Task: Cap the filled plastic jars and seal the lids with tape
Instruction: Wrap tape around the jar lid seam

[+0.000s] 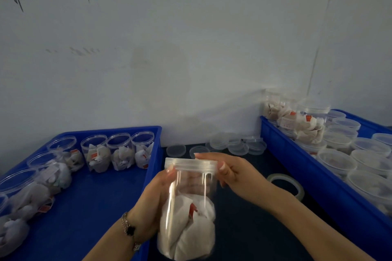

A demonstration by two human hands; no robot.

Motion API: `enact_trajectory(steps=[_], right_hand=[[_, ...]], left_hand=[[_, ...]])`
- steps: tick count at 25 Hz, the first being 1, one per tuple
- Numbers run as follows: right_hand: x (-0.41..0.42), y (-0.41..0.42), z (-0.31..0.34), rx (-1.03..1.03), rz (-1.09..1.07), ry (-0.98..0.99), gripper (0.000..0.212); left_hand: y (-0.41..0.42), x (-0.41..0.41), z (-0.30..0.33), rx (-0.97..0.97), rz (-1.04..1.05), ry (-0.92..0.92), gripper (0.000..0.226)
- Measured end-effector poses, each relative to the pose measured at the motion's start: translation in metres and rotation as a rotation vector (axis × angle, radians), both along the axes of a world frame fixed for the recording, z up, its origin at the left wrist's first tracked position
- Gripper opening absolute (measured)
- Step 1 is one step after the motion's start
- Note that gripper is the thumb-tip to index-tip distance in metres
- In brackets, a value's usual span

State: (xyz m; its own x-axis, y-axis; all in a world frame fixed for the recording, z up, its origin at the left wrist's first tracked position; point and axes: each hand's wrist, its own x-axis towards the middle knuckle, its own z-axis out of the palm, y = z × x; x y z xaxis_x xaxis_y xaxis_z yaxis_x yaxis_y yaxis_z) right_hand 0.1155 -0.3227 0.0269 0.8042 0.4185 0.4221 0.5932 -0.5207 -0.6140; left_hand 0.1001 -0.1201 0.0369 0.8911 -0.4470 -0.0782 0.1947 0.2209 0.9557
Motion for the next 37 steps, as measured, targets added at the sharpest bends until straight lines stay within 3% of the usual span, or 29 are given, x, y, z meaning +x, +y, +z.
enact_trajectory(steps=[3, 4, 5, 7, 9, 11, 16, 20, 24, 27, 32, 37], right_hand=[[-0.002, -0.010, -0.011, -0.016, 0.005, 0.061, 0.049], [-0.003, -0.013, -0.016, -0.031, -0.013, 0.083, 0.038], [-0.003, -0.016, -0.024, -0.052, -0.021, 0.108, 0.028], [-0.001, -0.020, -0.041, -0.133, -0.063, 0.140, 0.048], [-0.001, -0.020, -0.056, -0.247, -0.123, 0.173, 0.052], [-0.002, -0.018, -0.068, -0.298, -0.140, 0.175, 0.046], [-0.007, -0.003, -0.077, -0.330, -0.124, 0.196, 0.050], [-0.011, 0.000, -0.080, -0.355, -0.100, 0.227, 0.056], [-0.009, 0.003, -0.092, -0.504, -0.155, 0.125, 0.054], [-0.011, 0.009, -0.097, -0.492, -0.196, 0.056, 0.044], [-0.018, 0.011, -0.102, -0.576, -0.258, -0.056, 0.024], [-0.026, 0.005, -0.095, -0.459, -0.180, -0.056, 0.035]], left_hand=[[0.019, 0.003, -0.021, 0.328, -0.067, -0.252, 0.026], [0.017, 0.006, -0.022, 0.383, -0.127, -0.352, 0.038], [0.012, 0.016, -0.020, 0.413, -0.154, -0.336, 0.058], [0.017, 0.020, -0.027, 0.492, -0.206, -0.335, 0.093], [0.017, 0.022, -0.042, 0.704, -0.250, -0.451, 0.111], [0.006, 0.020, -0.050, 0.928, -0.253, -0.586, 0.122], [-0.008, 0.016, -0.054, 1.187, -0.152, -0.776, 0.120], [-0.003, 0.018, -0.057, 1.248, -0.133, -0.840, 0.101], [0.002, 0.023, -0.061, 1.237, -0.133, -0.826, 0.092], [0.004, 0.025, -0.063, 1.243, -0.188, -0.758, 0.087], [0.003, 0.024, -0.064, 1.342, -0.262, -0.809, 0.084], [0.004, 0.026, -0.062, 1.346, -0.273, -0.795, 0.085]])
